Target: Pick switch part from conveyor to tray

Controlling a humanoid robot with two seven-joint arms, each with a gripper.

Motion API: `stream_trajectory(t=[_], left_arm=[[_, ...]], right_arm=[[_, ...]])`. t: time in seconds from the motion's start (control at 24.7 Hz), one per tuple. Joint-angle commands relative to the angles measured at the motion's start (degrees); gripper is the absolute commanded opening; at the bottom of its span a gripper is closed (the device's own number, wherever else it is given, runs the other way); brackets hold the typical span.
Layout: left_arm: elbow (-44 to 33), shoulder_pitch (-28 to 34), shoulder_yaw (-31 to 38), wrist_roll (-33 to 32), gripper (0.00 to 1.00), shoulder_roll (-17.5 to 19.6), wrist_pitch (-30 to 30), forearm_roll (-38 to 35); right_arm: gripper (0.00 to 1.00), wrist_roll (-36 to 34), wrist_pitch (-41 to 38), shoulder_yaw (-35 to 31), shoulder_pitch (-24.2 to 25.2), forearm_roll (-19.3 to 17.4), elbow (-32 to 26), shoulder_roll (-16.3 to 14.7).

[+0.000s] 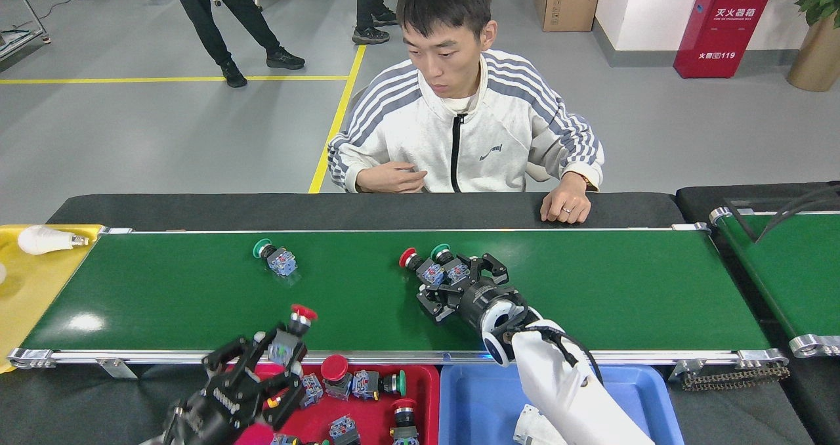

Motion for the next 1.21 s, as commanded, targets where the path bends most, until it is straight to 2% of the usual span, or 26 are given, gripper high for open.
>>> stream_trajectory(t=[0.0, 0.12, 0.16, 0.2, 0.24, 0.4, 0.49, 0.65, 0.69, 0.81, 0.89, 0.97, 1.05, 1.17], left_arm=[[-1.04, 0.28, 1.89, 0.10, 0.99, -0.06, -0.44, 0.49], [-0.78, 0.72, 3.30, 0.19, 1.00, 0.21, -0.44, 0.58], [-0.69, 0.98, 3.30, 0.19, 1.00, 0.21, -0.44, 0.58], [-0.78, 1.42, 3.74, 0.19, 1.00, -0.06, -0.44, 0.67], [-0.87, 1.68, 4.88, 0.19, 1.00, -0.23, -0.44, 0.67], [-0.69, 1.95, 10.42, 0.19, 1.00, -3.75, 0.69, 0.14], [0.01, 2.04, 10.59, 0.19, 1.00, -3.05, 10.63, 0.14], [2.56, 2.04, 12.00, 0.19, 1.00, -1.11, 12.04, 0.67], [2.74, 2.04, 12.18, 0.19, 1.00, -1.11, 12.21, 0.58], [3.79, -0.07, 12.18, -0.25, 1.00, -1.29, 13.79, 0.05], [5.63, -3.85, 11.83, -3.05, 1.00, -1.20, 17.30, 0.05], [8.98, -8.16, 11.74, -5.78, 1.00, -0.94, 20.65, -0.12], [14.43, -13.26, 11.65, -6.05, 1.00, 1.08, 23.90, -0.74], [24.01, -20.03, 10.95, -6.05, 1.00, 4.69, 28.30, -3.02]], right_arm=[[0.02, 2.10, -3.03, -0.10, 3.34, 0.04, -9.45, -2.62], [0.03, 3.69, -13.14, -0.10, 14.23, 0.04, -25.54, -6.05], [0.15, 3.69, -18.14, -0.10, 18.01, 0.13, -29.49, -6.75], [0.62, 3.86, -21.13, -0.10, 20.65, 0.83, -31.78, -6.84], [1.00, 4.21, -22.10, -0.10, 22.23, 0.83, -32.74, -6.84], [1.00, 4.30, -22.36, 0.69, 23.20, 0.83, -32.92, -6.49], [1.00, 4.30, -22.28, 0.69, 23.02, 0.83, -32.92, -6.31], [1.00, 4.48, -21.48, -1.24, 22.76, 0.22, -34.33, -5.87], [1.00, 4.48, -20.78, -3.70, 22.94, 0.22, -34.94, -5.96], [1.00, 3.16, -15.42, -18.03, 27.07, 0.13, -36.52, -5.61], [1.00, -1.93, -12.61, -26.71, 29.79, 0.13, -36.87, -4.12], [1.00, -7.74, -10.41, -33.58, 32.60, 0.22, -36.87, -3.94], [1.00, -9.67, -7.95, -38.42, 35.68, 0.31, -36.87, -4.38], [1.00, -9.76, -1.71, -39.47, 36.73, 1.10, -36.43, -6.84]])
